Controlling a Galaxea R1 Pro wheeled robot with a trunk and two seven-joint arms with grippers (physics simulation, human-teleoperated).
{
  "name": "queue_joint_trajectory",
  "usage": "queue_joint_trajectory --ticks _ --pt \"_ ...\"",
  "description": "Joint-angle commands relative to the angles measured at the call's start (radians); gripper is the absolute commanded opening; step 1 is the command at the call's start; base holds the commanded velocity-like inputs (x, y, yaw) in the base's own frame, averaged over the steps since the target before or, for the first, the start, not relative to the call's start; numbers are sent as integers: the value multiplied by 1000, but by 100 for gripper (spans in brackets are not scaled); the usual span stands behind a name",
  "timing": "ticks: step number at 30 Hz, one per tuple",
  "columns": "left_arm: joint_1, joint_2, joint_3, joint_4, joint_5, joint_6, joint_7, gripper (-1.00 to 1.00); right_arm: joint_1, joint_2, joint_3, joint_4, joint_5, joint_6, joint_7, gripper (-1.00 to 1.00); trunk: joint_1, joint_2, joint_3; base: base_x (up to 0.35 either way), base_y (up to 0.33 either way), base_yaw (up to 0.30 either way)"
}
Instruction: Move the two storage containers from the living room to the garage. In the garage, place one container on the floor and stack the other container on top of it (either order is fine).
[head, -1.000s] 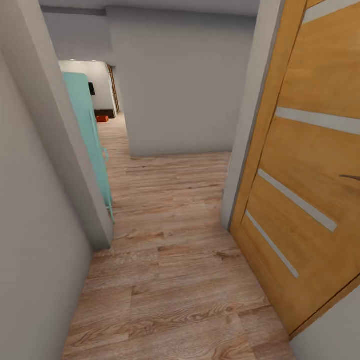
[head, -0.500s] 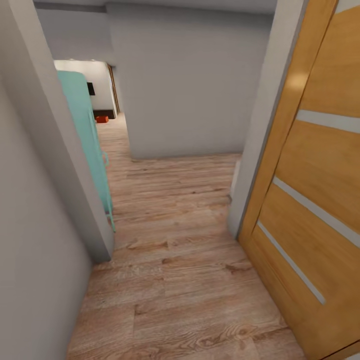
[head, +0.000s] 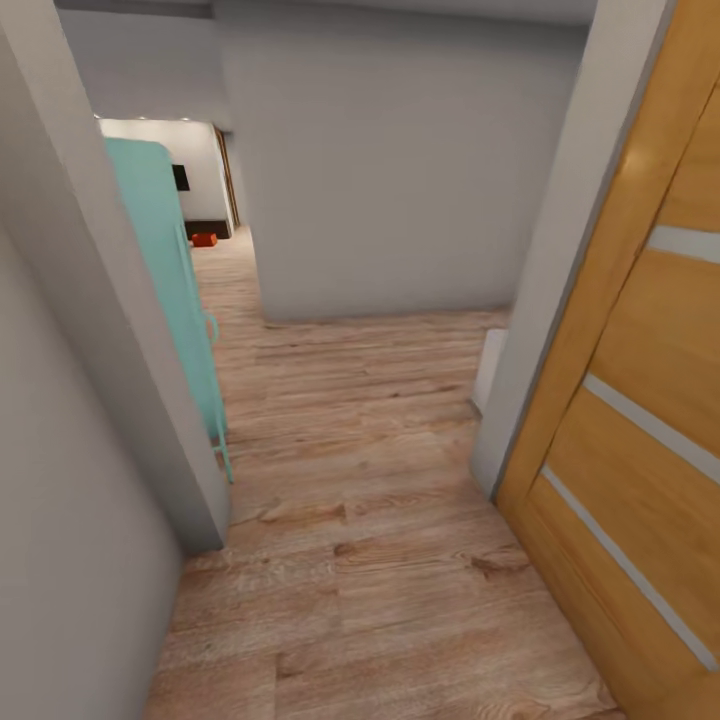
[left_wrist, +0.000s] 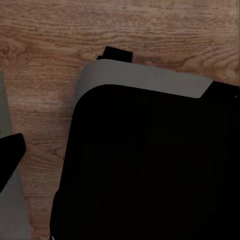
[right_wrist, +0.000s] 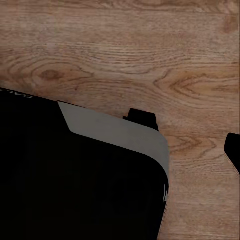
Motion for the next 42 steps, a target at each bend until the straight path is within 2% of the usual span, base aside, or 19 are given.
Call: queue_joint_trajectory --ticks 1,18,30,42 --pt "-1 0 5 2 6 -5 1 100 -1 -1 2 1 2 -3 0 100 1 0 -1 328 151 0" --pt "-1 -4 3 2 5 -5 -2 100 -1 -1 2 1 0 -3 -1 100 1 0 1 333 40 -3" --pt "-1 -3 3 2 5 -5 -2 100 -1 -4 2 1 -6 -3 1 100 1 0 10 340 0 -177" --pt "-1 -4 3 2 5 -5 -2 100 -1 -4 2 1 -6 -3 0 100 1 0 10 340 0 -13"
